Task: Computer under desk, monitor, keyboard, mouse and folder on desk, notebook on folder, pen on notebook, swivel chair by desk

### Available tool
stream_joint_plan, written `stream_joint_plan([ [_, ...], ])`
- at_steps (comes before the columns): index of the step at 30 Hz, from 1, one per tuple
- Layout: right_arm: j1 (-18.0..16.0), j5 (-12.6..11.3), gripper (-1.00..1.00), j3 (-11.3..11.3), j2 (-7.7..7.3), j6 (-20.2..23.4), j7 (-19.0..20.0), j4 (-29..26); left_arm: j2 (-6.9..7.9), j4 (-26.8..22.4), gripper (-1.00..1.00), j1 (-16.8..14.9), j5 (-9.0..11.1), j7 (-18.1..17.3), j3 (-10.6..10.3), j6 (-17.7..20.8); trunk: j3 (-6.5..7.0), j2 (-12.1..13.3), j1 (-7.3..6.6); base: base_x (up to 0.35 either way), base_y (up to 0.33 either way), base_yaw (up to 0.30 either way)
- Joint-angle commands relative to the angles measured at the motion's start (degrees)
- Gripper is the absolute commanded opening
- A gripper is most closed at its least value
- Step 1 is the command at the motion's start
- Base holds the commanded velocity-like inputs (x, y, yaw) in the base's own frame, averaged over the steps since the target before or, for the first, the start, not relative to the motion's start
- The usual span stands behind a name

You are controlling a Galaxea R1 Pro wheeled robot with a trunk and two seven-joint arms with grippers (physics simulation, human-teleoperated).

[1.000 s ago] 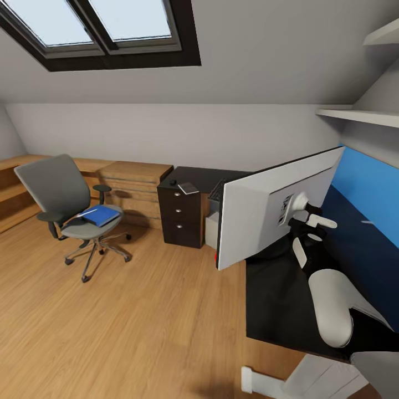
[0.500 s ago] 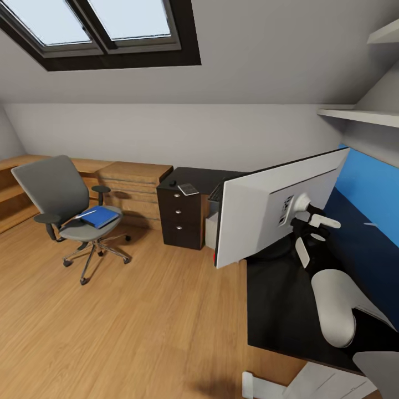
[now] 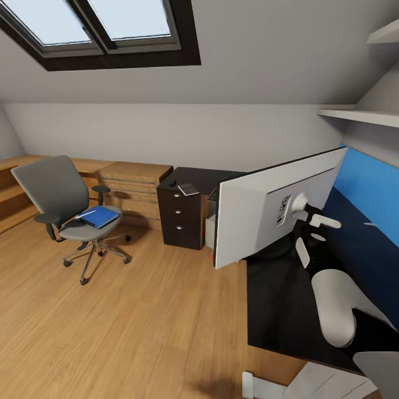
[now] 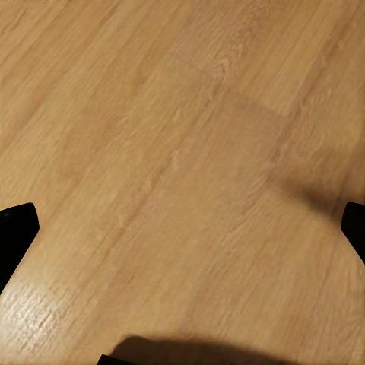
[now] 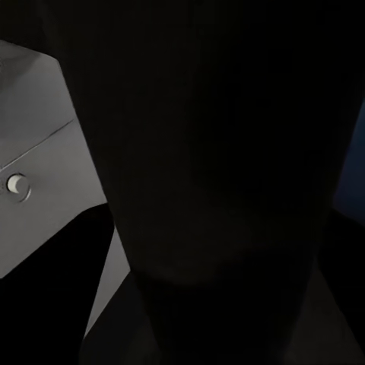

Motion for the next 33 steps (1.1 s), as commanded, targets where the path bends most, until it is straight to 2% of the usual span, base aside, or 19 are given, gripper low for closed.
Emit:
stream_joint_plan([
  [1,-0.06,0.58,-1.0,-0.1,0.03,0.24,-0.02,-0.06,-0.01,0.03,1.0,-0.03,0.36,0.01,-0.04,-0.17,-0.05,-0.03,0.0,0.0,0.0,0.0],
  [14,-0.06,0.52,-1.0,-0.1,-0.57,0.24,-0.02,-0.06,0.0,0.03,1.0,-0.03,0.35,0.01,-0.05,-0.17,-0.05,-0.03,0.0,-0.021,-0.004,0.0],
  [33,-0.06,0.58,-1.0,-0.1,-0.73,0.24,-0.02,-0.06,-0.02,0.03,1.0,-0.03,0.35,0.01,-0.05,-0.17,-0.05,-0.03,0.0,-0.282,-0.126,0.0],
])
